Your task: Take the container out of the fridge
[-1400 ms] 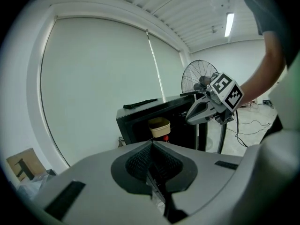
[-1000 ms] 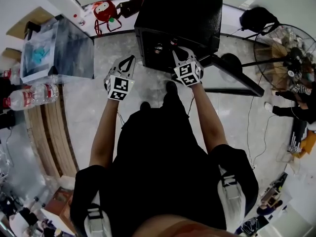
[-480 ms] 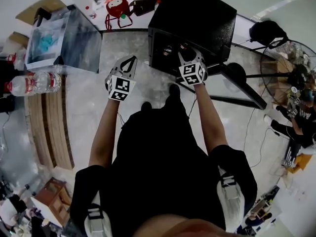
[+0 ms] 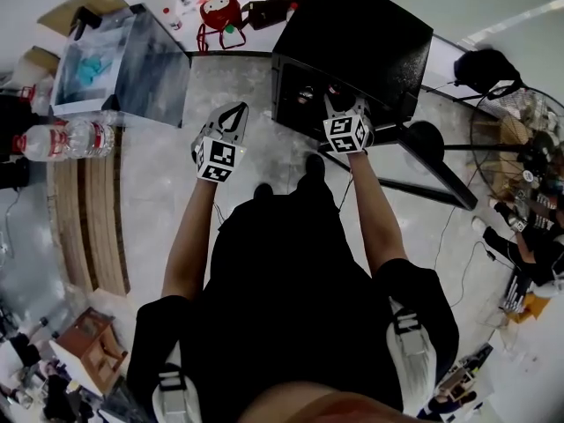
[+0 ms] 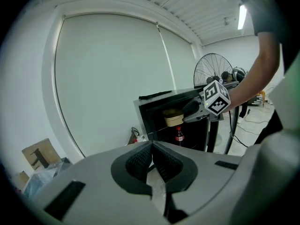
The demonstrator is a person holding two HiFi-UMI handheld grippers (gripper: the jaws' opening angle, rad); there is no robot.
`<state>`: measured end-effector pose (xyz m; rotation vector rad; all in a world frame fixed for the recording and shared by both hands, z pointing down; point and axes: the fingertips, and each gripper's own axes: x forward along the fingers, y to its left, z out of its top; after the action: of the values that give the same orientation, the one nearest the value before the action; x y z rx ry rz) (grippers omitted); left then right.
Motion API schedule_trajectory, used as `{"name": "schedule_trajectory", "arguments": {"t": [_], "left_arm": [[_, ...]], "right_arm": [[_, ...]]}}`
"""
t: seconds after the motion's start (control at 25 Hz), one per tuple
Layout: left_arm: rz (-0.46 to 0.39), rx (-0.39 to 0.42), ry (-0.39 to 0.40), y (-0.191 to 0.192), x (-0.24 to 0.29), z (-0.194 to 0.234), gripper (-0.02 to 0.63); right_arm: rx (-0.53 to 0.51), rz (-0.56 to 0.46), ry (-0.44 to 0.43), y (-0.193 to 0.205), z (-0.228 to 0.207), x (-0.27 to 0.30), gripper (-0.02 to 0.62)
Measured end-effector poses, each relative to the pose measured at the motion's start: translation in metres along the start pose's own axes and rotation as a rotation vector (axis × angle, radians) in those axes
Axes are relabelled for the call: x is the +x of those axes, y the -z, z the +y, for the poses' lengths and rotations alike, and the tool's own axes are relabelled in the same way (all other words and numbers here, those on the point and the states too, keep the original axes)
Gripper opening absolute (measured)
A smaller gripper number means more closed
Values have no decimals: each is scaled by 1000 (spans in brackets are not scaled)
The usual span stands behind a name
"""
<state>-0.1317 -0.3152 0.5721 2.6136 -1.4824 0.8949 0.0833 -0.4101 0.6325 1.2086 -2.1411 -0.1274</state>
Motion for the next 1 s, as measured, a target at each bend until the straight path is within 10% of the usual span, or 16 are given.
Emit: {"name": "schedule_trajectory", "arguments": {"t": [1.0], "left_arm": [[50, -46, -76, 9, 6, 10, 18]], "right_arm": [[-184, 66, -18, 8, -11, 44, 102]]}}
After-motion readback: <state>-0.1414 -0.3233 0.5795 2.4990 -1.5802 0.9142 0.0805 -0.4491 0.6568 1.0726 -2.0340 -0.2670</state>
